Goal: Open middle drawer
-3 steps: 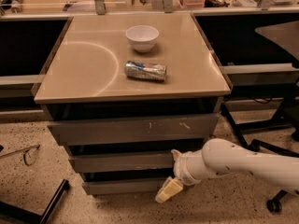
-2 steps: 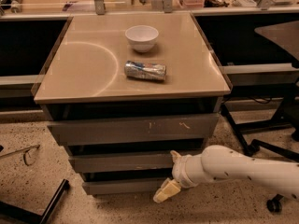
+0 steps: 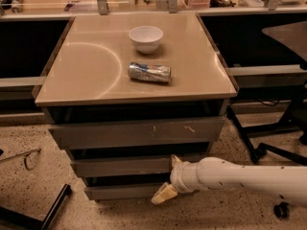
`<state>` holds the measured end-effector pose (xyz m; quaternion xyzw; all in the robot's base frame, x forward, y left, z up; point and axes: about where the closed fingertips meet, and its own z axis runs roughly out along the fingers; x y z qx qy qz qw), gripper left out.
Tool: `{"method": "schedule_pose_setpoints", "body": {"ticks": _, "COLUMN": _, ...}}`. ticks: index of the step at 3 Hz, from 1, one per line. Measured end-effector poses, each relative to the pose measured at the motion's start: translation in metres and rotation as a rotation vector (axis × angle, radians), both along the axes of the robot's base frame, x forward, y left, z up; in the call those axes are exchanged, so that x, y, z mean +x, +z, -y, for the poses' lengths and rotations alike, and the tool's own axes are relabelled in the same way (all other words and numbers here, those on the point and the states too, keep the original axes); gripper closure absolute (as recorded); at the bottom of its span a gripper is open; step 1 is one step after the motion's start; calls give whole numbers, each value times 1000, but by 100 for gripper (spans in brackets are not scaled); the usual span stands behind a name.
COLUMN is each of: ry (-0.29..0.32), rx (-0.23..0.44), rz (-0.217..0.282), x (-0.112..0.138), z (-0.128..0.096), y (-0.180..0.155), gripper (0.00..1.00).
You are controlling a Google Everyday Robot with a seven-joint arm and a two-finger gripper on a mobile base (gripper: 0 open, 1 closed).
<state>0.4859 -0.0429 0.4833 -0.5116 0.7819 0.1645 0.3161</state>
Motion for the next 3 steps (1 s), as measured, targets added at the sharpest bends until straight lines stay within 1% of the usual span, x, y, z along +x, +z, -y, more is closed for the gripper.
{"method": "schedule_pose_setpoints", "body": {"ticks": 1, "ry": 6, "rx": -17, "rz": 24, "x": 20, "z": -10, "y": -11, "gripper": 0}}
{"method": "schedule_pose_setpoints", "body": {"ticks": 2, "ry": 31, "rx": -35, "rz": 36, "x": 38, "z": -22, "y": -16, "gripper": 0}}
{"method": "schedule_pose_setpoints", "body": {"ticks": 3, "ry": 38, "rx": -30, "rz": 8, "x": 51, "z": -26, "y": -25, "gripper": 0}}
